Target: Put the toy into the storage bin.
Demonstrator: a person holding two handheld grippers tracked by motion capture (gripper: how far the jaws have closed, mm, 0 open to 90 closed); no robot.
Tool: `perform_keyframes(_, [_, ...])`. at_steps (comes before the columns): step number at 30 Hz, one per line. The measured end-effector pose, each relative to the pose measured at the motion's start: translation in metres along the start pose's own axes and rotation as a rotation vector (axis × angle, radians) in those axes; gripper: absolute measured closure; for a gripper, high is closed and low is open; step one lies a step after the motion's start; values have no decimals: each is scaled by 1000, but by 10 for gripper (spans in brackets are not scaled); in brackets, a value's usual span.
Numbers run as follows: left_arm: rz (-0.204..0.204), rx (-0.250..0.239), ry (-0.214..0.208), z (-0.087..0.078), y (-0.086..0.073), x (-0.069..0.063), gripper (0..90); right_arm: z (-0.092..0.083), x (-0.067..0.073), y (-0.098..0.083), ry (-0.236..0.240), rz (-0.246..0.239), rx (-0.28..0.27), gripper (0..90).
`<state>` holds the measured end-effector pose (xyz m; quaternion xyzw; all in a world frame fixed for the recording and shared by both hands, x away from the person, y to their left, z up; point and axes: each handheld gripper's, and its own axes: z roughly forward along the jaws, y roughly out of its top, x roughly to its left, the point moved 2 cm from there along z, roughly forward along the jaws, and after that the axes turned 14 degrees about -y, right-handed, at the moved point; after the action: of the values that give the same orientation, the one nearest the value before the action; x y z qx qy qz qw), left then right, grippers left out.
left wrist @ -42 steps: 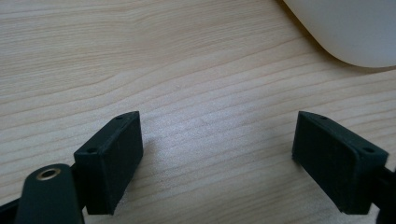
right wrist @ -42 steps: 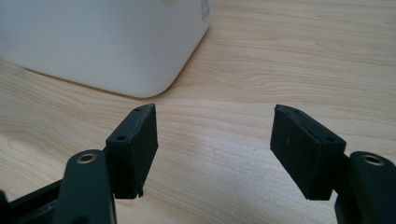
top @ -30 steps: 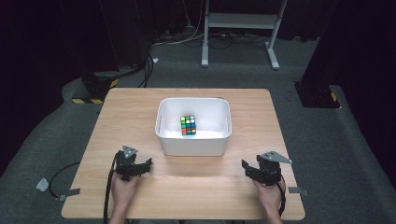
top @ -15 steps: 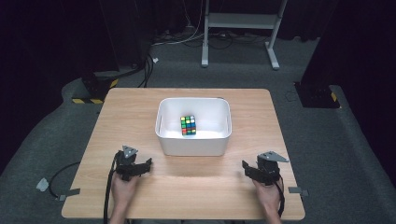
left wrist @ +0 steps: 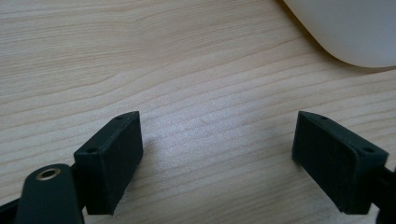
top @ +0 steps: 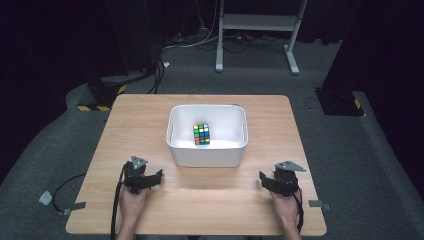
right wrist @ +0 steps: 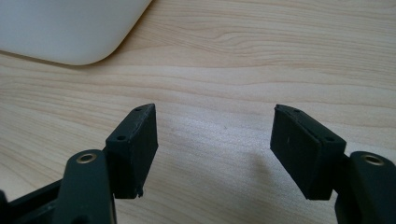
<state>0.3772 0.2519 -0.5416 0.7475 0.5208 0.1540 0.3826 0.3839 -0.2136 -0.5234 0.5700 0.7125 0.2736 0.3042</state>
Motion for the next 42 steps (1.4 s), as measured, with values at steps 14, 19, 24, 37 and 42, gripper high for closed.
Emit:
perform_keyframes(14, [0,0,0,0,0,0,163,6,0,-1,-27,-12,19,318])
perform_keyframes(19, [0,0,0,0,0,0,164,8,1,-1,-35,-20,22,319])
perform_keyframes(24, [-1,0,0,0,0,0,164,10,1,-1,-41,-25,26,318])
perform_keyframes(37, [0,0,0,0,0,0,164,14,3,-2,-44,-24,32,319])
perform_keyframes(42, [0,0,0,0,0,0,164,14,4,-2,-55,-34,28,316])
